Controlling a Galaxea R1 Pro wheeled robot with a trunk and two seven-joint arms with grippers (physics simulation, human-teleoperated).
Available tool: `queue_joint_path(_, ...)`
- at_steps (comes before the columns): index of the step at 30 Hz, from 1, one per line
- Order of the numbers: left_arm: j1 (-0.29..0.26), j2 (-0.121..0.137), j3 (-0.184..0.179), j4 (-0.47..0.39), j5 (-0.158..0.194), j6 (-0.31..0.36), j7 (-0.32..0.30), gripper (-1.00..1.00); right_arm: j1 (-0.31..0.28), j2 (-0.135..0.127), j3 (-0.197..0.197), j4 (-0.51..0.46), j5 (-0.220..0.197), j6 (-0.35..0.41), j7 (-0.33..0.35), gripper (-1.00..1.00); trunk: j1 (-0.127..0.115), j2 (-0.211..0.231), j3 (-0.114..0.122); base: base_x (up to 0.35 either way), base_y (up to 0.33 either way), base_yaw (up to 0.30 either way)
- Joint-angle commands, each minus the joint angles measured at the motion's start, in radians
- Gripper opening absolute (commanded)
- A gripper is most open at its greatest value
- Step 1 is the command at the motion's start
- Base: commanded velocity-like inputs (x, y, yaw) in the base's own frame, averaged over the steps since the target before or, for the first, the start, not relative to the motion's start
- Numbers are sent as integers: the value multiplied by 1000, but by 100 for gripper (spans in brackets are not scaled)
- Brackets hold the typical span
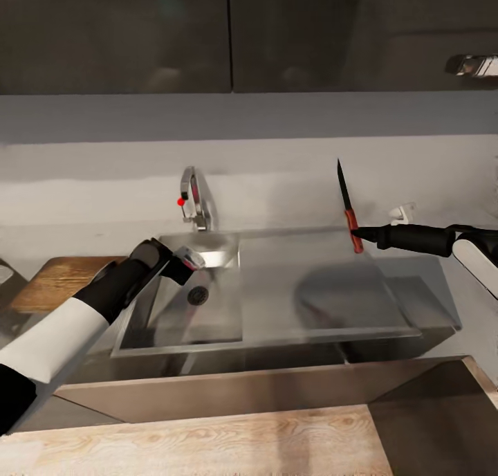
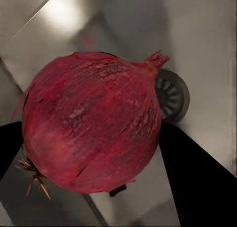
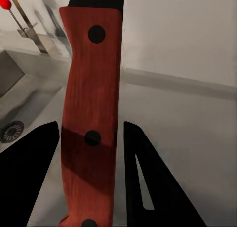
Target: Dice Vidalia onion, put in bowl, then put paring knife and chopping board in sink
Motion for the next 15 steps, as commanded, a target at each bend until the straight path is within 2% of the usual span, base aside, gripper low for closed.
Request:
queue_joint_path(1,-1,2,-3,-11,-2,3,-2,-100,-2,-1,2,0,-6,4,-1,-100,0,-2,-2,-260,75,0)
queue_joint_path(4,-1,21,-3,-62,-2,4,-2,-100,-2,-1,2,0,-6,4,-1,-100,0,-2,-2,-283,104,0)
queue_joint_path(7,0,57,-2,-117,2,6,-3,-100,-2,-1,2,0,-6,4,-1,-100,0,-2,-2,-293,113,0)
queue_joint_path(9,2,86,-2,-164,22,5,-4,-100,-2,-1,2,0,-6,4,-1,-100,0,-2,-2,-284,73,0)
queue_joint_path(11,7,135,-2,-251,89,4,-3,-100,-2,-1,2,0,-6,4,-1,-100,0,-2,-2,-210,34,0)
queue_joint_path(12,9,150,-2,-276,111,3,-3,-100,-2,-1,2,0,-6,4,-1,-100,0,-2,-2,-141,21,0)
queue_joint_path(13,15,181,-2,-327,161,3,-3,-100,-2,-1,2,0,-6,4,-1,-100,0,-2,-2,-90,14,0)
queue_joint_path(14,17,197,-2,-353,187,2,-3,-100,-2,-1,2,0,-6,4,-1,-100,0,-2,-2,-72,11,0)
queue_joint_path(15,20,231,-2,-401,237,2,-2,-100,-2,-1,2,0,-6,4,-1,-100,0,-2,-2,-46,7,0)
